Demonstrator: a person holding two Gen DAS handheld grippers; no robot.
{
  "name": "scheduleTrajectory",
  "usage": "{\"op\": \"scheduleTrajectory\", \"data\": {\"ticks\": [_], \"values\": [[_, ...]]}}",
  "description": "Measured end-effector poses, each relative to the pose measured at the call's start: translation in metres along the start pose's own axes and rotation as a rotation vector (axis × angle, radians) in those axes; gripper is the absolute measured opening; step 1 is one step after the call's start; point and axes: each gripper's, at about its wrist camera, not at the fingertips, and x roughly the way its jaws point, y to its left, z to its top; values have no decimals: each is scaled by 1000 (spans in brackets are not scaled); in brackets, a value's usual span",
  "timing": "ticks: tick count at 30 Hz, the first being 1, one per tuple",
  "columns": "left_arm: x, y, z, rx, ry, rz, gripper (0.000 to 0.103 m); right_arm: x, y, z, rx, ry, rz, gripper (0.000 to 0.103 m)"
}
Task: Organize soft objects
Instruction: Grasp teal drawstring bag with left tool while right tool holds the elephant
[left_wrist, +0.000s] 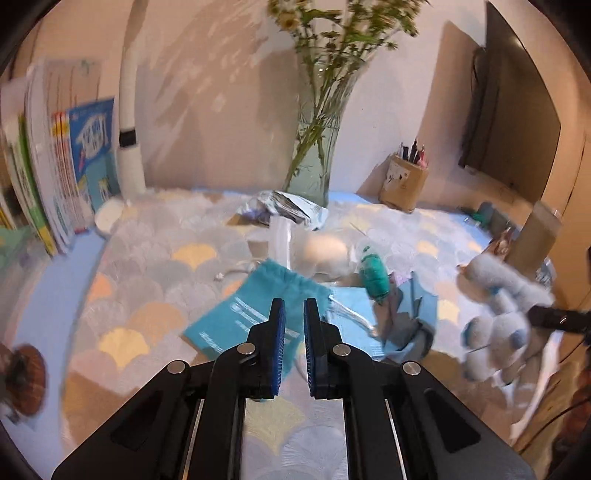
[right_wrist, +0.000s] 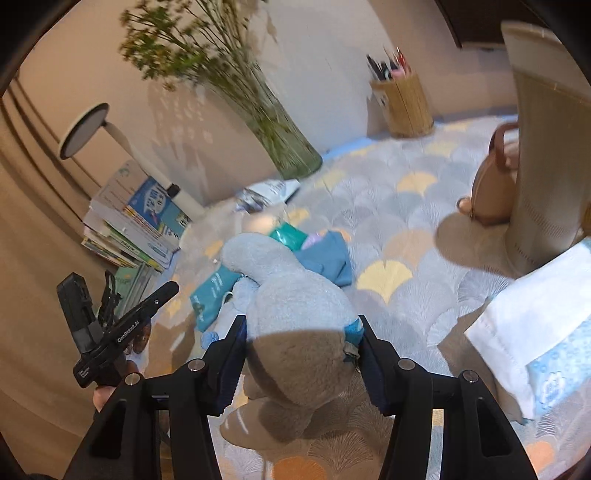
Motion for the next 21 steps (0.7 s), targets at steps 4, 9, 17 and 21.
{"op": "scheduleTrajectory", "data": {"ticks": [4, 9, 17, 21], "values": [[34, 11, -6, 50, 191, 21, 73, -9, -5, -3, 8, 4, 11, 55], [67, 17, -31, 183, 338, 92, 80, -12, -12, -10, 8, 18, 10, 55], [109, 31, -1, 194, 327, 95, 87, 5, -22, -8, 21, 59, 6, 55], [120, 31, 7, 184, 316, 27, 77, 14, -26, -6, 28, 81, -6, 55]]}}
